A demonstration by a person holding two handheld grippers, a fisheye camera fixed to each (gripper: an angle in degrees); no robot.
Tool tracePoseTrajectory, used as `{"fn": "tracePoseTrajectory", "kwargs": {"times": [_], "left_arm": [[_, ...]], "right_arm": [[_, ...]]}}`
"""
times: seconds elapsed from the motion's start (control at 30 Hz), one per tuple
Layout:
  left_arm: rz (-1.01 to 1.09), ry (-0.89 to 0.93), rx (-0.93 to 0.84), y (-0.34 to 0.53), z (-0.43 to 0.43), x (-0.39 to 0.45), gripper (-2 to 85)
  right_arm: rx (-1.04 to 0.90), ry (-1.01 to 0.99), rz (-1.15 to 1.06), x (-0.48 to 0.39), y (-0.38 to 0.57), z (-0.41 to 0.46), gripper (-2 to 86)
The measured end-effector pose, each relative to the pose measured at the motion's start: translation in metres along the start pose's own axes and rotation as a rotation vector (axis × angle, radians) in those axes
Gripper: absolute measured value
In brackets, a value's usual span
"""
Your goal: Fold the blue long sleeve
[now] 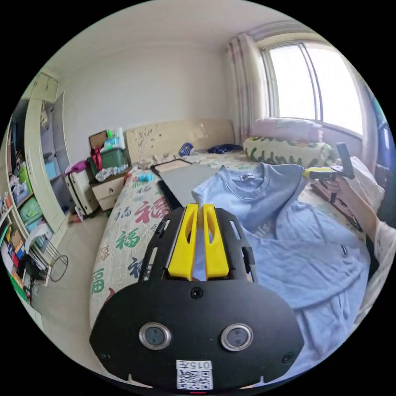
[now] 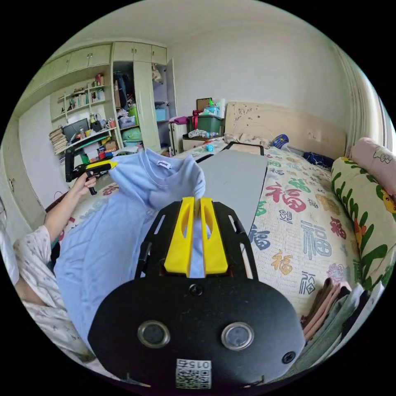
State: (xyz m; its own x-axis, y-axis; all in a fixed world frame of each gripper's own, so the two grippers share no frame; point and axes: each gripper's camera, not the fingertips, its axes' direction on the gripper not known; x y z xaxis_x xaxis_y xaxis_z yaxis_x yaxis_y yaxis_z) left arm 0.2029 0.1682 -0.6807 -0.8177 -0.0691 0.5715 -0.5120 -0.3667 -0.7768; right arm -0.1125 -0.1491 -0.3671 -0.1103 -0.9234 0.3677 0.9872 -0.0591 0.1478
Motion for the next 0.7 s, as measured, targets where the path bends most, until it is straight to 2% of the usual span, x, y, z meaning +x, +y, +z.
{"fn": "tracePoseTrajectory", "kwargs": {"times": [0.13,0.2,0.3,0.4,0.5,0.6,0.7], "left_arm": [[0.102,0.073,0.104,0.075,-0.152,0.062,1.3],[0.084,0.119,0.131,0.158,-0.222,0.104,1.3],[0.035,0.078,0.093,0.234,-0.253,0.148,1.3],[-0.023,0.042,0.157,0.255,-0.276,0.162,1.3],[0.011,0.048,0.198,0.251,-0.299,0.174,1.4],[0.055,0.094,0.104,0.257,-0.300,0.187,1.5],[0.011,0.109,0.038,0.271,-0.301,0.180,2.1]], "right_arm": [[0.008,-0.126,-0.110,-0.054,0.093,-0.095,3.8],[-0.016,-0.212,-0.135,-0.083,0.165,-0.124,4.0],[-0.068,-0.231,-0.115,-0.100,0.218,-0.132,4.1],[-0.046,-0.218,-0.076,-0.099,0.228,-0.143,3.9],[-0.022,-0.202,-0.066,-0.096,0.224,-0.162,3.8],[-0.118,-0.144,-0.019,-0.090,0.228,-0.155,4.0],[-0.190,-0.195,0.041,-0.073,0.230,-0.150,5.0]]}}
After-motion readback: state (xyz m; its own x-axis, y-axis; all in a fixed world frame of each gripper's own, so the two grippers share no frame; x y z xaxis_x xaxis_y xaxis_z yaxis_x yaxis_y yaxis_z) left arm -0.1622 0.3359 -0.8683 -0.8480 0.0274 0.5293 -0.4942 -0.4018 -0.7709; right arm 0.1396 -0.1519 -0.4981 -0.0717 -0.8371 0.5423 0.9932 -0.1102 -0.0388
